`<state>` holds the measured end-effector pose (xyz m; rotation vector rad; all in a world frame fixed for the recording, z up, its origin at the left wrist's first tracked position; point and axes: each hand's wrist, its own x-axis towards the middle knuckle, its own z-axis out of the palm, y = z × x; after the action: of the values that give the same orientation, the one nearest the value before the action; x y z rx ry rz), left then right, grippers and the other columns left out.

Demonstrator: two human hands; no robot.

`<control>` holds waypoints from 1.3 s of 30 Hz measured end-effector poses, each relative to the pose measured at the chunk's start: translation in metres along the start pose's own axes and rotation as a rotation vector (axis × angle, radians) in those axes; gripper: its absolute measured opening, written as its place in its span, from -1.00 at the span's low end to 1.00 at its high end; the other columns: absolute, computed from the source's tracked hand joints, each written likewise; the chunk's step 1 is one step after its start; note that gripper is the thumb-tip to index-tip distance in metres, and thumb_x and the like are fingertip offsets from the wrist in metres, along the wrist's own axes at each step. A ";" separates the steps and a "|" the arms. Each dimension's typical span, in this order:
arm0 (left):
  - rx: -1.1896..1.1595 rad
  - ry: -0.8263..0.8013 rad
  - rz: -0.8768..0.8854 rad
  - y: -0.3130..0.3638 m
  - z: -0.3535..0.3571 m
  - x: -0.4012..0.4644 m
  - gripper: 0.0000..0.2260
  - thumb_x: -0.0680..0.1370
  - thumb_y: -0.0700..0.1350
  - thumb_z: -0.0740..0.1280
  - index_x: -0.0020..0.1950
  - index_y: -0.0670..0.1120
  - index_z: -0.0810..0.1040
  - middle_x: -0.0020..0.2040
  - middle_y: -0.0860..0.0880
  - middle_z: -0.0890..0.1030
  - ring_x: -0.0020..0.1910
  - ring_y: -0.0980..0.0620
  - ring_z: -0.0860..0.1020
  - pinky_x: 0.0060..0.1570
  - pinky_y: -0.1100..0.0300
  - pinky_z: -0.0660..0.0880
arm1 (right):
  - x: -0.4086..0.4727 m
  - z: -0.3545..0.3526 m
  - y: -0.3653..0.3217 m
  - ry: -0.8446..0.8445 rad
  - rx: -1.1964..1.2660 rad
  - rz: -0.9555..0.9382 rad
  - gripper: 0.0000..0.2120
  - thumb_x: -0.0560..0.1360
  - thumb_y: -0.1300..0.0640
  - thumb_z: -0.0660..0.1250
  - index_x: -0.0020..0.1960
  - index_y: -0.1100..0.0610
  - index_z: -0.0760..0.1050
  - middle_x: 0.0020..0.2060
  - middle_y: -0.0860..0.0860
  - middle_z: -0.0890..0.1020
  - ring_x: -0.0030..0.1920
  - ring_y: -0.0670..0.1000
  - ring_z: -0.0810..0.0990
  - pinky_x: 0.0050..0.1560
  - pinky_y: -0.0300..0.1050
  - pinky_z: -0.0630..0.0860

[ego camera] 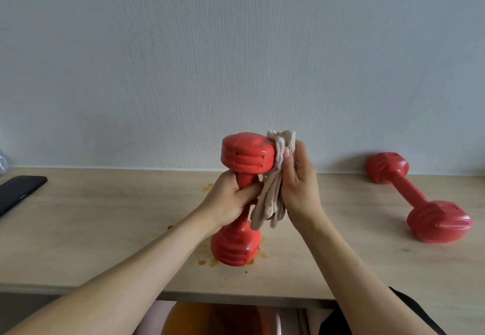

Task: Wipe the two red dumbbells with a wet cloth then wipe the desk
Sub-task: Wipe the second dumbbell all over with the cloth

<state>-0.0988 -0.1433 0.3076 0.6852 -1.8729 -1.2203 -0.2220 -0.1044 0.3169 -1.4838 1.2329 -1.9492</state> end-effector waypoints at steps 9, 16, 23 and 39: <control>0.046 0.032 -0.020 0.002 -0.004 0.000 -0.89 0.48 -0.32 0.27 -0.24 -0.31 0.51 -0.38 -0.17 0.57 -0.37 0.02 0.54 -0.33 0.29 0.46 | -0.010 0.012 -0.007 -0.124 -0.050 -0.052 -0.63 0.58 -0.05 0.06 0.27 0.17 0.31 0.06 0.06 0.52 0.13 -0.05 0.52 0.20 -0.18 0.42; 0.003 -0.011 -0.012 0.001 -0.002 0.000 -0.85 0.50 -0.39 0.25 -0.28 -0.38 0.45 -0.40 -0.17 0.48 -0.43 0.10 0.50 -0.33 0.34 0.43 | 0.002 0.002 -0.002 0.023 -0.053 0.005 -0.79 0.62 0.11 0.07 0.03 0.20 0.43 -0.24 -0.01 0.50 -0.23 -0.15 0.45 -0.15 -0.21 0.41; 0.044 0.045 -0.007 -0.001 -0.007 0.000 -0.79 0.38 -0.19 0.25 -0.23 -0.38 0.48 -0.32 -0.35 0.56 -0.35 -0.10 0.54 -0.28 0.12 0.46 | -0.010 0.011 -0.009 -0.139 -0.017 -0.054 -0.67 0.59 0.07 0.08 0.30 0.17 0.30 0.08 -0.01 0.52 0.15 -0.13 0.51 0.20 -0.27 0.39; 0.044 0.029 -0.056 0.000 -0.008 0.004 -0.88 0.36 -0.19 0.29 -0.31 -0.25 0.49 -0.43 -0.02 0.53 -0.42 0.10 0.49 -0.38 0.31 0.40 | -0.006 0.007 -0.009 -0.117 -0.182 -0.069 -0.55 0.52 -0.13 0.19 0.34 0.05 0.35 0.23 0.04 0.53 0.29 -0.06 0.46 0.29 -0.18 0.35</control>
<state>-0.0948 -0.1504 0.3108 0.7804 -1.8725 -1.2008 -0.2121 -0.0979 0.3212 -1.7258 1.3533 -1.8033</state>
